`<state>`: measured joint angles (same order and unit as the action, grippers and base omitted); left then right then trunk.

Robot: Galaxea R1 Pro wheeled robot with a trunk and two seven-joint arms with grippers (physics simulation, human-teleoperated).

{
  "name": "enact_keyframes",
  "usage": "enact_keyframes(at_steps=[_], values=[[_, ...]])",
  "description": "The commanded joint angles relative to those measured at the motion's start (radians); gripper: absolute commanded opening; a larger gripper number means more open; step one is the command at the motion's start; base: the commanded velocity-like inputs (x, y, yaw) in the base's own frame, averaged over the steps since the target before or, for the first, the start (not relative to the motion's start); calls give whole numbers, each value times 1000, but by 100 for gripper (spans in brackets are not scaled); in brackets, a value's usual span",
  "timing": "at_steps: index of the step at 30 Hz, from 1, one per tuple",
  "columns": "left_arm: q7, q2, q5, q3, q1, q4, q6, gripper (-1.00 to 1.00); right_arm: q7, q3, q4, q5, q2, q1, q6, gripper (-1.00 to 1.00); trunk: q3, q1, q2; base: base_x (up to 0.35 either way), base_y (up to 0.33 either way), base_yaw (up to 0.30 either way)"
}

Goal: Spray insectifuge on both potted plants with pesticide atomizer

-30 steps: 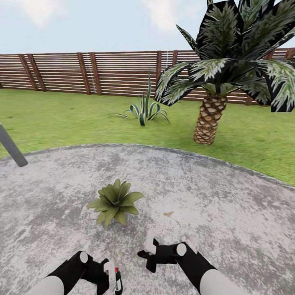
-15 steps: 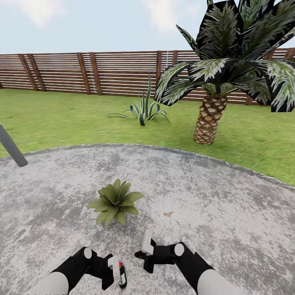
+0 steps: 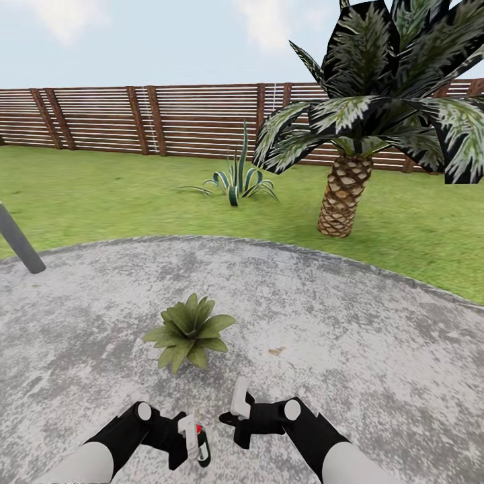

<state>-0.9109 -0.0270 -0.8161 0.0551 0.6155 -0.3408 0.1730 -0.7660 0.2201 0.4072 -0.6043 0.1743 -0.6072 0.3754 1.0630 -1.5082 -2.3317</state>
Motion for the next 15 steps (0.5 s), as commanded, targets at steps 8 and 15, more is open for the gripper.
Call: enact_keyframes(at_steps=[8, 15], values=[[-44, -2, 42, 5, 4, -1, 15, -100, 1, -1, 1, -10, 0, 0, 5, -100, 1, 0, 0, 0, 0, 0], [-71, 1, 46, 3, 7, -1, 16, -100, 1, -1, 1, -11, 0, 0, 5, -100, 1, 0, 0, 0, 0, 0]])
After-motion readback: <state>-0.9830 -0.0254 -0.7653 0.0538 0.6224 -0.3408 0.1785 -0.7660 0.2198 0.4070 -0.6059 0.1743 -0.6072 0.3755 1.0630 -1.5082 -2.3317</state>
